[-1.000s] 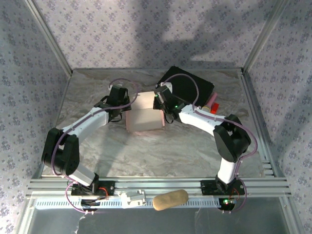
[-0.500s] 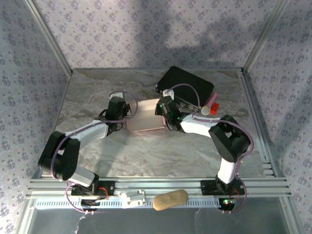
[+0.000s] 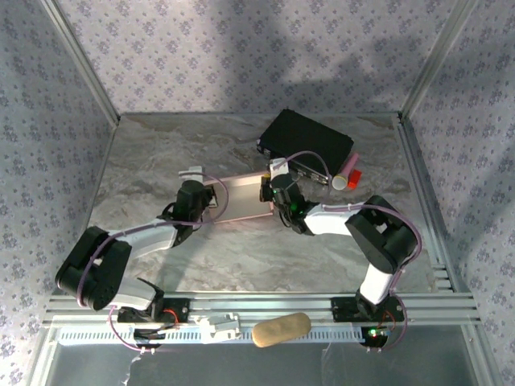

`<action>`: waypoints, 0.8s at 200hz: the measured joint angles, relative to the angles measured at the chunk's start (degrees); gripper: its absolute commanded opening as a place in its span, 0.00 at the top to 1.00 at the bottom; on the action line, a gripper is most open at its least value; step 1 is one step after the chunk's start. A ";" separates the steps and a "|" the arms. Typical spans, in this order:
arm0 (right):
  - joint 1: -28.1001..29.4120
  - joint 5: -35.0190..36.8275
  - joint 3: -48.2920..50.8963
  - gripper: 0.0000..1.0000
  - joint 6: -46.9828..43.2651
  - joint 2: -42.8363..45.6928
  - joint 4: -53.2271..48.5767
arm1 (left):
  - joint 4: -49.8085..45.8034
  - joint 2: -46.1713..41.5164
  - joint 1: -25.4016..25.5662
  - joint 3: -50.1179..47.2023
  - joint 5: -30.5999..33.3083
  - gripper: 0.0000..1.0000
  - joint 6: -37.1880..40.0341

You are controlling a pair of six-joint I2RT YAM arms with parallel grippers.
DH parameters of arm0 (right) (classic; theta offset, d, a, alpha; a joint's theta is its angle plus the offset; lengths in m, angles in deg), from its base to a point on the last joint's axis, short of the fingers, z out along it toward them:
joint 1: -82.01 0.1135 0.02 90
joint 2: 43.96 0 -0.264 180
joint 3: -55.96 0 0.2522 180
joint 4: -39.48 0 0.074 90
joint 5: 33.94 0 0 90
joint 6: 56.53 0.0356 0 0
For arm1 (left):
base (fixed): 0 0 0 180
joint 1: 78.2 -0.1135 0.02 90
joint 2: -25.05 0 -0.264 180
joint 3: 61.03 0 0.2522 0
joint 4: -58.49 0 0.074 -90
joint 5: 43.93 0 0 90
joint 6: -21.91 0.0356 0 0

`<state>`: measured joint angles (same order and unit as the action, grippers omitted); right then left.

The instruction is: Fold the paper box

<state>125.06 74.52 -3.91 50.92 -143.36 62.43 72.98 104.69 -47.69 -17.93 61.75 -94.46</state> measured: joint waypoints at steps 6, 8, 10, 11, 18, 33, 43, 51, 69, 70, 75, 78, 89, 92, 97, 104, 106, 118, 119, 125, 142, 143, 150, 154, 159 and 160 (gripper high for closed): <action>0.04 0.00 0.17 1.00 -0.28 0.15 -0.02 | 0.22 -0.13 0.33 -0.28 0.46 1.00 0.00; 0.07 0.00 0.22 1.00 -0.39 0.17 -0.02 | 0.31 -0.15 0.44 -0.39 0.57 1.00 -0.02; 0.09 0.00 0.24 1.00 -0.46 0.26 -0.02 | 0.33 -0.15 0.50 -0.46 0.68 1.00 -0.02; 0.09 0.00 0.26 1.00 -0.44 0.31 -0.04 | 0.35 -0.17 0.57 -0.52 0.79 1.00 -0.02; 0.09 0.02 0.42 1.00 -0.63 0.46 -0.09 | 0.50 -0.28 1.03 -0.76 1.42 1.00 -0.02; 0.07 0.31 0.87 1.00 -1.03 0.76 -0.09 | 0.17 -0.48 2.05 -0.81 2.60 1.00 -0.04; 0.07 0.42 1.29 1.00 -1.09 0.96 -0.11 | -0.11 -0.48 2.78 -0.81 3.58 1.00 -0.07; 0.07 0.46 1.62 1.00 -1.11 1.07 -0.15 | -0.39 -0.59 3.30 -0.81 4.35 1.00 -0.07; 0.17 0.46 2.34 1.00 -1.22 1.46 -0.15 | -1.99 -1.44 4.59 -0.81 6.08 1.00 -0.31; 0.20 0.48 2.36 1.00 -1.25 1.49 -0.15 | -2.05 -1.49 4.66 -0.81 6.14 1.00 -0.31; 0.24 0.61 2.62 1.00 -1.22 1.64 -0.17 | -2.56 -1.66 5.05 -0.81 6.67 1.00 -0.42; 0.28 0.68 2.78 1.00 -1.22 1.70 -0.17 | -2.75 -1.75 5.27 -0.81 6.91 1.00 -0.48; 0.44 0.87 3.39 1.00 -1.22 2.01 -0.20 | -3.34 -1.97 6.08 -0.81 7.98 1.00 -0.59; 0.46 0.94 3.56 1.00 -1.22 2.08 -0.17 | -3.50 -1.99 6.27 -0.81 8.22 1.00 -0.68; 0.55 1.05 3.80 1.00 -1.20 2.21 -0.22 | -3.65 -2.01 6.60 -0.81 8.66 1.00 -0.70; 0.61 1.18 4.15 1.00 -1.20 2.38 -0.24 | -3.72 -2.01 6.95 -0.81 9.14 1.00 -0.72; 0.61 1.25 4.24 1.00 -1.20 2.45 -0.26 | -3.76 -2.01 7.08 -0.81 9.29 1.00 -0.72; 0.66 1.33 4.42 1.00 -1.20 2.75 -0.46 | -4.02 -2.01 7.67 -0.81 10.01 1.00 -0.72; 0.66 1.36 4.44 1.00 -1.18 2.80 -0.50 | -4.04 -2.01 7.74 -0.81 10.14 1.00 -0.72; 0.66 1.38 4.55 1.00 -1.16 3.02 -0.68 | -4.09 -2.01 8.07 -0.81 10.62 1.00 -0.72; 0.66 1.64 5.03 1.00 -0.92 3.96 -1.57 | -4.35 -2.01 9.25 -0.81 11.89 1.00 -0.70; 0.66 1.66 5.05 1.00 -0.90 4.00 -1.64 | -4.37 -2.01 9.35 -0.81 12.00 1.00 -0.70; 0.66 1.73 5.31 1.00 -0.76 4.42 -1.97 | -4.50 -2.01 9.86 -0.81 12.50 1.00 -0.70; 0.66 1.75 5.44 0.99 -0.74 4.63 -2.12 | -4.57 -2.01 10.19 -0.81 12.83 1.00 -0.70; 0.66 1.77 5.68 0.98 -0.61 4.94 -2.34 | -4.63 -1.99 10.58 -0.81 13.27 1.00 -0.70; 0.66 1.77 5.73 0.98 -0.57 5.01 -2.36 | -4.63 -1.97 10.64 -0.81 13.35 1.00 -0.68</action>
<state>125.71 76.29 1.82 50.36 -138.35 60.07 68.35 102.72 -37.05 -18.74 75.11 -95.14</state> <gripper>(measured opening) 0.053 0.054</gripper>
